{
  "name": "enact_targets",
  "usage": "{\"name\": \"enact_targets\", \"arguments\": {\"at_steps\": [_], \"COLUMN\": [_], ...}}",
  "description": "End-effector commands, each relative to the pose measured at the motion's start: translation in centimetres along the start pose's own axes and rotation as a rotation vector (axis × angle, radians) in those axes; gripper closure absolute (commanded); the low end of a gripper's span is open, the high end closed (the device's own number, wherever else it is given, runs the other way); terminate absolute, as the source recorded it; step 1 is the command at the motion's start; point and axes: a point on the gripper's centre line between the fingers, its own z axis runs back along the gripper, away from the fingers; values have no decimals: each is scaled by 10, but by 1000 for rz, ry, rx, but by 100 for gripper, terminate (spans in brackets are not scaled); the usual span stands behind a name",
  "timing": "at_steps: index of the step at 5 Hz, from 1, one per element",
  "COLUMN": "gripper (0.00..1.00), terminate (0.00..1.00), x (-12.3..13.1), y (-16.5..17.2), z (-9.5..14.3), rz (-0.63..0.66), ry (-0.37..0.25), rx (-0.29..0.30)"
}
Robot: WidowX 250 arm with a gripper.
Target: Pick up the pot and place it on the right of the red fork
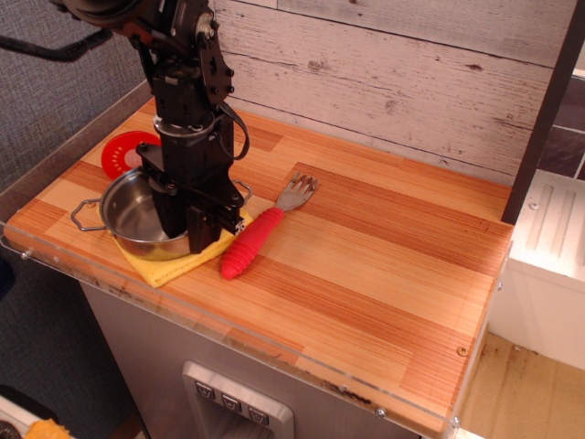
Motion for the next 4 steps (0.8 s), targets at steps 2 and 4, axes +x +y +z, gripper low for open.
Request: {"name": "enact_targets", "arguments": {"at_steps": [2,4], "gripper": [100,100], "terminate": [0,0], "x": [1,5], "y": [10,5], "z": [28,90], "rz": [-14,-5], "ry": [-52,-178], "rx": [5,69]}}
